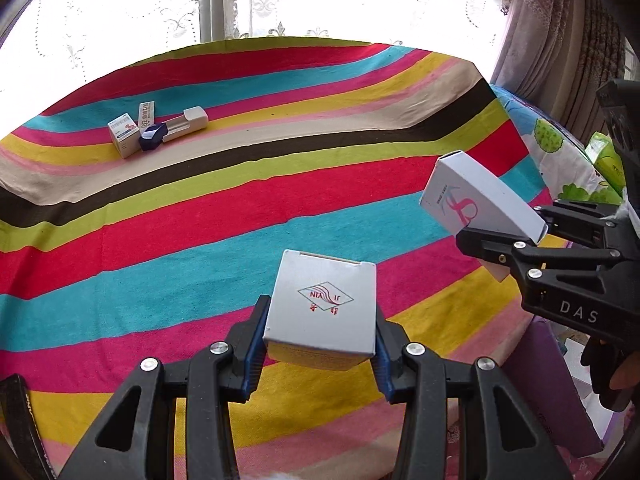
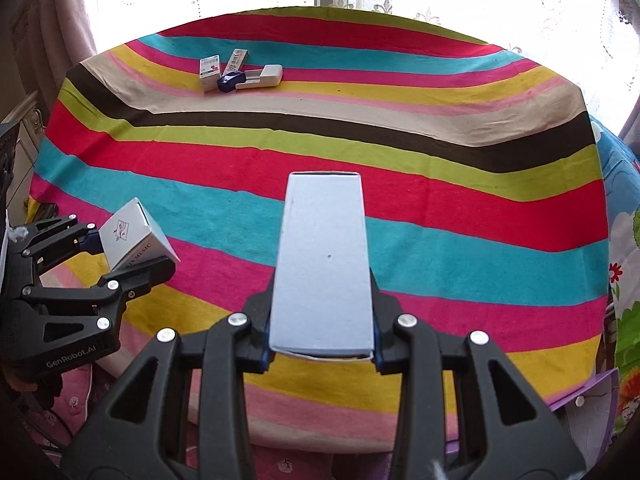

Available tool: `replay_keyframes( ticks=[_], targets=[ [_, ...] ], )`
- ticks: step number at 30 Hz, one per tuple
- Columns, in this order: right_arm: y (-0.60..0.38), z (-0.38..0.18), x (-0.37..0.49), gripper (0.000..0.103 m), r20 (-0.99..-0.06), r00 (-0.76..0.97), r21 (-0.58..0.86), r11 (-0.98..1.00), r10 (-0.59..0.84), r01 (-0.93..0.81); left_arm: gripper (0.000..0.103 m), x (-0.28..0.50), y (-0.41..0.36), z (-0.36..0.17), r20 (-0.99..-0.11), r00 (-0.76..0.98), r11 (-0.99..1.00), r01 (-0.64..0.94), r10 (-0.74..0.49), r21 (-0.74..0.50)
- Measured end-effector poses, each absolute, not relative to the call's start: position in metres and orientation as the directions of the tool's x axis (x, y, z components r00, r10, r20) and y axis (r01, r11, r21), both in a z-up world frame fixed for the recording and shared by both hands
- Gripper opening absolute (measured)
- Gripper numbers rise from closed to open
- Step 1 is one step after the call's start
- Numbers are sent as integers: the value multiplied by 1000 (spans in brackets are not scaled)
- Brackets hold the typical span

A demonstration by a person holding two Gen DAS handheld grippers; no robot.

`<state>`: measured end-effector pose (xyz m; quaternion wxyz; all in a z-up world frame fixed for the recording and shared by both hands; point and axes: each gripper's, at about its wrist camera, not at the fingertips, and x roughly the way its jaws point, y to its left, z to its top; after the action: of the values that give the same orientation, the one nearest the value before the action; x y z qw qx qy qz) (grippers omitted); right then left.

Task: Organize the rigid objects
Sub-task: 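Carry the tall white box and the small white box over to the bin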

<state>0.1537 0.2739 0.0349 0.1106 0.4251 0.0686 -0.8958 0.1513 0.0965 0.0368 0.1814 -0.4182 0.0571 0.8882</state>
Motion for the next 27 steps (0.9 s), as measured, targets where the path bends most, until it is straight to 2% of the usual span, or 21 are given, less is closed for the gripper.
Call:
replay_keyframes(
  ticks=[15,27],
  targets=[
    [329,58,215,39,-754,-655,-106,-974,-53,202,45,187,156,59,-761,-553,-854,-520,340,-4],
    [414,54,265,39,-756,-651,-91,-996,64,7,45,230,243,73,-778,-476,-672,-734,411,94]
  ],
)
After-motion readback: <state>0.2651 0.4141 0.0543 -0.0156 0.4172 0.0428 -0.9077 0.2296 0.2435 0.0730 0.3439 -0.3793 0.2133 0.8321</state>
